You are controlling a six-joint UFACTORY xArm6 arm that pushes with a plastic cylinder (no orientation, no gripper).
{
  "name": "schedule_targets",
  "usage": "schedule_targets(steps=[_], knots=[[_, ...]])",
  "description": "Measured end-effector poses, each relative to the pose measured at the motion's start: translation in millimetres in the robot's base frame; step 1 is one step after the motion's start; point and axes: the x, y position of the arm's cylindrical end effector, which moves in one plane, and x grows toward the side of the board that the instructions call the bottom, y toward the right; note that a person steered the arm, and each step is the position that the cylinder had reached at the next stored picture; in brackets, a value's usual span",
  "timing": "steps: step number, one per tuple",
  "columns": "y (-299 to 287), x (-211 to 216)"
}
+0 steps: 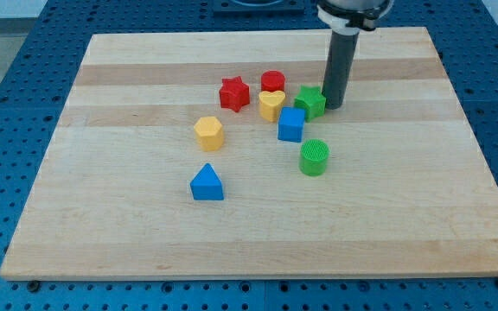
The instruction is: Push the green star closer to the blue cube
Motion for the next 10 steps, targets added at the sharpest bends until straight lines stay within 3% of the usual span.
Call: schedule_targets(steps=[10], knots=[[-9.6,-16.9]])
